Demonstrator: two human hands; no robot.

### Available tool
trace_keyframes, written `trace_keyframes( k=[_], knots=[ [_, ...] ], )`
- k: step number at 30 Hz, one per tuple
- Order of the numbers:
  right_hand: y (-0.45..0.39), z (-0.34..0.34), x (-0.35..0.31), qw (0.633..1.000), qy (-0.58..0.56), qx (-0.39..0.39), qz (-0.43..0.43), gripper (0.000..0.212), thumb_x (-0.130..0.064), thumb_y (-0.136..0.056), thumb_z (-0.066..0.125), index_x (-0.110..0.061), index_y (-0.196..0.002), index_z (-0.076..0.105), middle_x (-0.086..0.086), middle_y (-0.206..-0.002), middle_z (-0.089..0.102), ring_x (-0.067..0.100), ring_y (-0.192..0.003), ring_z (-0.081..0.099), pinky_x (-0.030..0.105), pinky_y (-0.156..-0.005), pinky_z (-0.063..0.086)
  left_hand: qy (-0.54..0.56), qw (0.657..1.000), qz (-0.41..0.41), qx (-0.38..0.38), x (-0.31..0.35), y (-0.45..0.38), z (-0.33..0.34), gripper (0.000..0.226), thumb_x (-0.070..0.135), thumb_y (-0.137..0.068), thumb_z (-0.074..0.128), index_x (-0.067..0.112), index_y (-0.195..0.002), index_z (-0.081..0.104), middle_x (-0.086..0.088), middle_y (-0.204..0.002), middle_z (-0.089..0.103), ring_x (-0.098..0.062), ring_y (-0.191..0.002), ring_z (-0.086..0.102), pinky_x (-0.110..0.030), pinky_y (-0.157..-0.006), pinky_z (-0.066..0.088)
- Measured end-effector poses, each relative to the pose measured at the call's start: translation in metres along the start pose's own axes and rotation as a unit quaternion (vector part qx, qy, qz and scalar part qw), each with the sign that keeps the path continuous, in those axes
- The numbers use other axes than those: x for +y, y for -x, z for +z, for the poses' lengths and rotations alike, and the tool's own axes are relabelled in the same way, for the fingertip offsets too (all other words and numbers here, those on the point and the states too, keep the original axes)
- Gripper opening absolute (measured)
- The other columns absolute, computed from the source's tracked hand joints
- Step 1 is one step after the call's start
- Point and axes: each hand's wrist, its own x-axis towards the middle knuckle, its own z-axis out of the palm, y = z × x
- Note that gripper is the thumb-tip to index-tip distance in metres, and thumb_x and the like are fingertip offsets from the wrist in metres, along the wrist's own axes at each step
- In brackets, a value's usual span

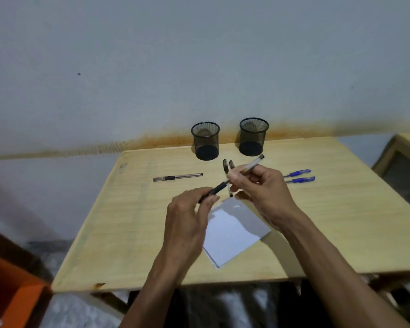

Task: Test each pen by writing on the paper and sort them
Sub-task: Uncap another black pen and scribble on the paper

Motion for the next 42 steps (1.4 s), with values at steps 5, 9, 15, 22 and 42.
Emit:
trace_keyframes(
  k=[5,9,15,22,42],
  knots=[
    [0.012,-0.009,0.004,0.999,0.033,0.021,-0.005,0.010,-0.019,-0.092,0.073,-0.011,-0.091,0.078,0.009,-0.077,0.076,0.012,-0.070,0.070,0.022,-0.067,0.059,-0.001,0.999,0.033,-0.030,0.026,-0.002,0.011,0.013,0.017,-0.089,0.070,0.021,-0.098,0.078,0.013,-0.086,0.075,-0.001,-0.076,0.065,-0.020,-0.068,0.051],
    [-0.004,-0.067,-0.011,0.983,-0.107,0.150,-0.012,0.011,-0.012,-0.093,0.069,-0.002,-0.089,0.072,0.013,-0.077,0.066,0.012,-0.060,0.059,0.017,-0.057,0.053,0.018,0.998,-0.050,-0.036,0.008,-0.004,-0.009,0.009,0.020,-0.089,0.070,0.025,-0.086,0.077,0.020,-0.070,0.071,0.002,-0.070,0.066,-0.018,-0.061,0.048],
    [-0.004,-0.077,-0.004,0.992,-0.033,0.120,-0.013,0.009,-0.016,-0.091,0.073,-0.008,-0.089,0.075,0.012,-0.081,0.071,0.012,-0.066,0.064,0.021,-0.061,0.056,-0.030,0.993,-0.115,-0.021,-0.030,-0.018,-0.018,0.003,0.024,-0.088,0.071,0.024,-0.090,0.069,0.011,-0.073,0.071,0.001,-0.076,0.067,-0.013,-0.062,0.045],
    [0.013,-0.058,0.021,0.992,-0.022,0.117,0.039,0.016,-0.025,-0.088,0.077,-0.010,-0.091,0.079,0.007,-0.080,0.075,0.014,-0.070,0.066,0.029,-0.067,0.056,-0.141,0.980,-0.135,-0.028,-0.075,-0.036,-0.014,0.011,0.027,-0.089,0.068,0.020,-0.080,0.072,0.007,-0.078,0.072,-0.017,-0.080,0.066,-0.034,-0.071,0.050],
    [0.018,-0.035,0.036,0.991,-0.020,0.117,0.062,0.015,-0.025,-0.090,0.074,-0.011,-0.090,0.079,0.005,-0.076,0.078,0.015,-0.069,0.072,0.031,-0.068,0.057,-0.088,0.990,-0.102,0.033,-0.080,-0.035,-0.015,0.034,0.038,-0.085,0.072,0.022,-0.114,0.070,0.007,-0.112,0.066,-0.006,-0.107,0.058,-0.026,-0.090,0.047]
  ],
)
